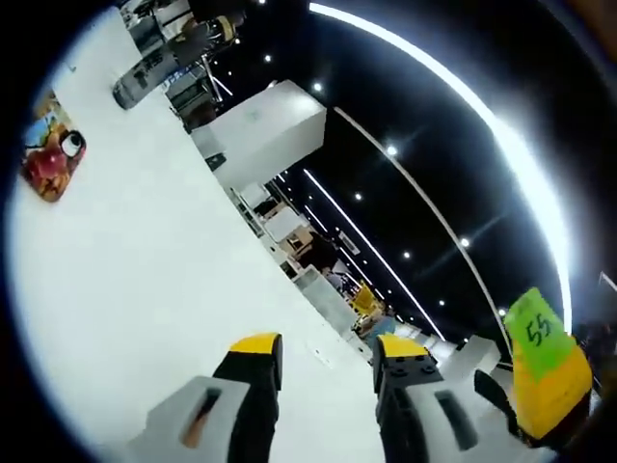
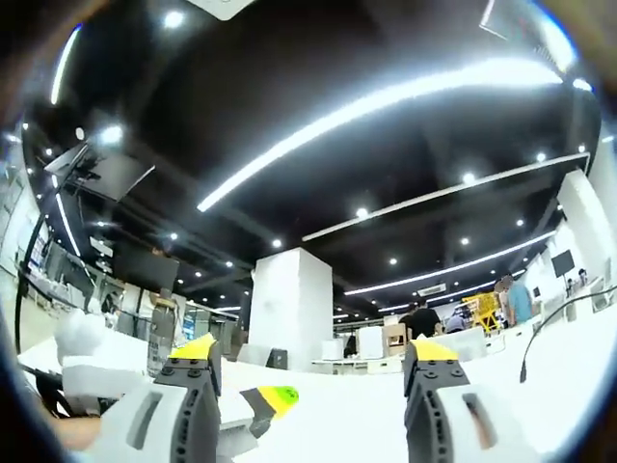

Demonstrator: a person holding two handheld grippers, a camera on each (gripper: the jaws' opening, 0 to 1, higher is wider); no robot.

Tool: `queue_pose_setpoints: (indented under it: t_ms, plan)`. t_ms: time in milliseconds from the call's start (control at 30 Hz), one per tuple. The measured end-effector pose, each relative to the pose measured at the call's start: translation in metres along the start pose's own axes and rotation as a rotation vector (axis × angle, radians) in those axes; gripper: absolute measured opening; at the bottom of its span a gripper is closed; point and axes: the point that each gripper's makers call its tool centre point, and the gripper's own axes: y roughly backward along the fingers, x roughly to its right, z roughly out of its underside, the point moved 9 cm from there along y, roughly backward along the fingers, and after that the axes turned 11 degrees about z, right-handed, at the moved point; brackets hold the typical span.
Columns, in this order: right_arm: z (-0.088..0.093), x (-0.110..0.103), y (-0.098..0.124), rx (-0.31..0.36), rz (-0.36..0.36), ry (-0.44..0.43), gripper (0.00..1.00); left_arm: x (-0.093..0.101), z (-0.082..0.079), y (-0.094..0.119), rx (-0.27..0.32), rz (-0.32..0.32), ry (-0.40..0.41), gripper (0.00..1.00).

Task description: Find the data cable on the table. Grasp the USB connector end of the cable and insert it into the USB port on the table

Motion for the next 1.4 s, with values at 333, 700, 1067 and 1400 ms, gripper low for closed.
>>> queue_pose_setpoints:
  t_ms: [333, 700, 1067, 1400]
  plan:
    - [-0.003, -0.006, -0.002, 0.017, 0.045, -0.057, 0.78, -0.01, -0.008, 0.003, 0.081, -0.015, 0.044, 0.37]
    - [-0.003, 0.001, -0.006, 0.018, 0.08, -0.1, 0.78, -0.014, -0.009, 0.001, 0.089, -0.028, 0.055, 0.37]
    - [-0.007, -0.005, -0.008, 0.023, 0.055, -0.059, 0.78, -0.015, -0.011, 0.0, 0.101, -0.043, 0.077, 0.36]
    - [-0.009, 0.001, -0.01, 0.025, 0.081, -0.079, 0.78, -0.013, -0.012, -0.003, 0.099, -0.044, 0.074, 0.36]
